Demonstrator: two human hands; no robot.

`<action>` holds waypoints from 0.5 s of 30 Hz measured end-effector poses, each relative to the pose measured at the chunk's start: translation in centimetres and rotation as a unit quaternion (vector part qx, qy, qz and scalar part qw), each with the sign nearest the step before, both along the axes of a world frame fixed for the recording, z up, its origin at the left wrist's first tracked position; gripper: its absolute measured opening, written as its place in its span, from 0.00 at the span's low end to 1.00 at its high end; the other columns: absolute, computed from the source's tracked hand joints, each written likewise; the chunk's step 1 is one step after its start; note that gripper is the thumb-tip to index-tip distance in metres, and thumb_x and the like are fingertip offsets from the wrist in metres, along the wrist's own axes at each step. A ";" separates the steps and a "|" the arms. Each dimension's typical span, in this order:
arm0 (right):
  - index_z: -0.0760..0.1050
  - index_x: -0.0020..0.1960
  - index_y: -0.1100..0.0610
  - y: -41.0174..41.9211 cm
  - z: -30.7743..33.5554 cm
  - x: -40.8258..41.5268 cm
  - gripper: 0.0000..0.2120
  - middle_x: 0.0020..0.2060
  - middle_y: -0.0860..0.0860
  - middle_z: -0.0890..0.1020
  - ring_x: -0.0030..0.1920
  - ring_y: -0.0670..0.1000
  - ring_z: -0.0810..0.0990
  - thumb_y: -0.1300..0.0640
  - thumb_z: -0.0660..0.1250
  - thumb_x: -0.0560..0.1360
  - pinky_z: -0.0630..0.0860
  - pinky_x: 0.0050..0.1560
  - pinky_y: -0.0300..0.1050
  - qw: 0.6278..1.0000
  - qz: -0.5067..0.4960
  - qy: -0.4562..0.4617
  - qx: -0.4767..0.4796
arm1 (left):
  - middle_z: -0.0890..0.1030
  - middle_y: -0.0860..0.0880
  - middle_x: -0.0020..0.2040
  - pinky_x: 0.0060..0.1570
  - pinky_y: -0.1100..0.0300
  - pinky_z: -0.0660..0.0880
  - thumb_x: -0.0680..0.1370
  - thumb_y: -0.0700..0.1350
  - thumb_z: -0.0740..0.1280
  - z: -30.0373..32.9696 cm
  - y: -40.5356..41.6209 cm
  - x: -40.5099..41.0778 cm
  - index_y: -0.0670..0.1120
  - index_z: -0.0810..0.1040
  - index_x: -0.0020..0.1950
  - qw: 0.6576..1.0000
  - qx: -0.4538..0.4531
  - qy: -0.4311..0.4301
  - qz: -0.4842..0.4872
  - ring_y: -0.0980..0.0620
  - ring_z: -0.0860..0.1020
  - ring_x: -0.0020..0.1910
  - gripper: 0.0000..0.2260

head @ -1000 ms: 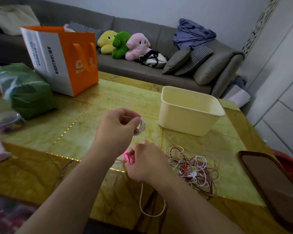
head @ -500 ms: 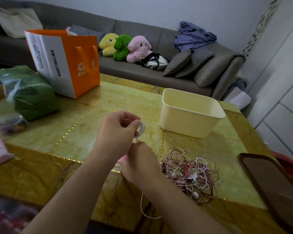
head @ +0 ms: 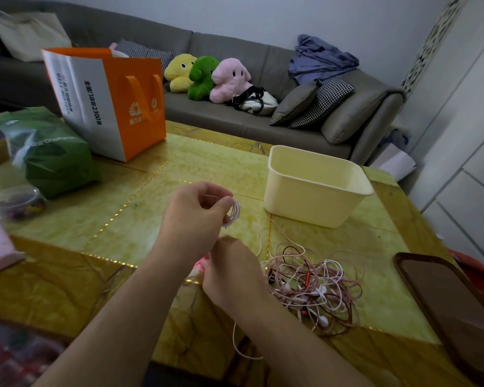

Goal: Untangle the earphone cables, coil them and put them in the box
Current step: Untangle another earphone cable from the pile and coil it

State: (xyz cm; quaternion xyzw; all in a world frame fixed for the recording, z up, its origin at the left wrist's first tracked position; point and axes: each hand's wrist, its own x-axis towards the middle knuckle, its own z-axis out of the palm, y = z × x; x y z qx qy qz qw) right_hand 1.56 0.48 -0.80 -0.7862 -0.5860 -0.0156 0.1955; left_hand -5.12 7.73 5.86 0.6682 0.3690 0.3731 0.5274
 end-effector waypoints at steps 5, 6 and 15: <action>0.83 0.56 0.57 0.1 0.0 0.3 0.07 0.51 0.57 0.82 0.47 0.61 0.83 0.60 0.69 0.80 0.78 0.44 0.50 1.000 0.014 0.027 -0.003 | 0.87 0.52 0.40 0.38 0.63 0.74 0.80 0.43 0.73 -0.1 0.0 0.0 0.52 0.86 0.48 1.000 0.002 -0.002 0.000 0.57 0.84 0.36 0.04; 0.83 0.54 0.56 0.1 0.0 0.3 0.06 0.49 0.57 0.83 0.46 0.61 0.83 0.60 0.70 0.79 0.79 0.43 0.50 0.999 0.010 0.032 0.000 | 0.87 0.52 0.40 0.37 0.64 0.74 0.80 0.43 0.73 -0.1 0.0 0.0 0.52 0.86 0.48 1.000 0.001 -0.002 -0.001 0.57 0.84 0.36 0.04; 0.78 0.44 0.55 -0.8 1.2 1.2 0.11 0.37 0.51 0.84 0.29 0.40 0.79 0.68 0.65 0.81 0.70 0.31 0.29 0.950 -0.061 0.298 0.072 | 0.87 0.51 0.39 0.30 0.73 0.73 0.81 0.41 0.73 0.0 0.1 0.0 0.49 0.86 0.48 1.000 0.003 -0.004 -0.001 0.61 0.83 0.32 0.04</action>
